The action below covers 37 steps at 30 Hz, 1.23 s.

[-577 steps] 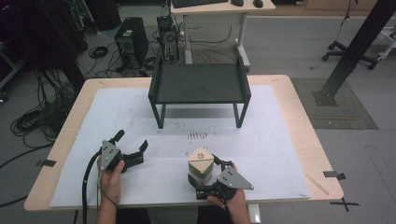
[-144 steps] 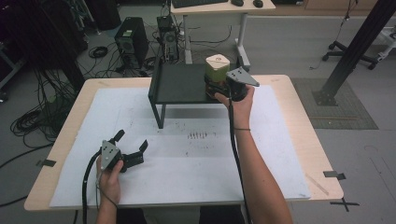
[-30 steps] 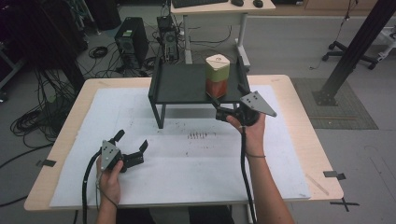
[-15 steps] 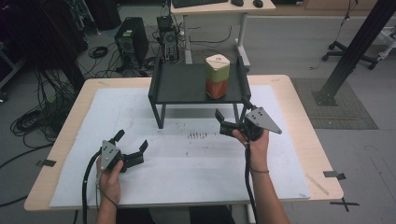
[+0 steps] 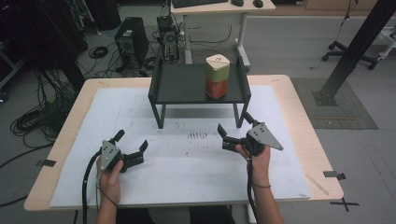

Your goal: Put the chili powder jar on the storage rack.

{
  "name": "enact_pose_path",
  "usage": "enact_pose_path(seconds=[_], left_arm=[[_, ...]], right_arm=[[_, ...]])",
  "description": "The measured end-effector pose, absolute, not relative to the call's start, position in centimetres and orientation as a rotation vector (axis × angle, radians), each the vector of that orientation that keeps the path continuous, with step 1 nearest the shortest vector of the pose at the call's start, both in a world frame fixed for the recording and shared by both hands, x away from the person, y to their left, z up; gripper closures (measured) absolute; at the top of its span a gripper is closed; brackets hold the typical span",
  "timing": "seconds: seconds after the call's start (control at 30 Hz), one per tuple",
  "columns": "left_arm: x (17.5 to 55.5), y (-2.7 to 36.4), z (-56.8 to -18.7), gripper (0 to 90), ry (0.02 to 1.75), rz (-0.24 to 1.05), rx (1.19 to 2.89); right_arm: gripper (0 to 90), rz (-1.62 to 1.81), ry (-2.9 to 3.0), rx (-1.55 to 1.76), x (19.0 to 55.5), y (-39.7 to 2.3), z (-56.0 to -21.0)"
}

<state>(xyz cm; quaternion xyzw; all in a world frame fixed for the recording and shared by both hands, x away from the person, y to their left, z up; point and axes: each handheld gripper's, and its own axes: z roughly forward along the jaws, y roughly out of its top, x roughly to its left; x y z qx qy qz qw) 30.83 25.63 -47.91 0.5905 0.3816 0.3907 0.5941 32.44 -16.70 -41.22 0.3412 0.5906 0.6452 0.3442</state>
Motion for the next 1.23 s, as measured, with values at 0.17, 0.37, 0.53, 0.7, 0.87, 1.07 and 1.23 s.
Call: enact_pose_path(seconds=[0.17, 0.37, 0.53, 0.7, 0.87, 1.07, 1.23], left_arm=[[30.8, 25.6, -47.9, 0.4, 0.886, 0.908, 1.373], [30.8, 25.6, -47.9, 0.4, 0.886, 0.907, 1.371], [30.8, 25.6, -47.9, 0.4, 0.887, 0.907, 1.371], [30.8, 25.6, -47.9, 0.4, 0.888, 0.906, 1.372], [30.8, 25.6, -47.9, 0.4, 0.887, 0.906, 1.372], [30.8, 25.6, -47.9, 0.4, 0.887, 0.907, 1.371], [30.8, 25.6, -47.9, 0.4, 0.886, 0.908, 1.372]], right_arm=[[0.1, 1.664, 1.546, 0.908, 32.1, -17.0, -43.0], [0.0, 1.667, 1.547, 0.936, 31.7, -17.4, -44.5], [0.1, 1.671, 1.554, 0.959, 31.5, -17.6, -45.7], [0.1, 1.674, 1.559, 0.986, 31.3, -17.8, -46.8], [0.1, 1.672, 1.564, 0.993, 31.3, -17.9, -47.3], [0.0, 1.679, 1.554, 1.002, 31.3, -18.0, -47.5], [0.1, 1.681, 1.555, 1.0, 31.2, -18.0, -47.5]])
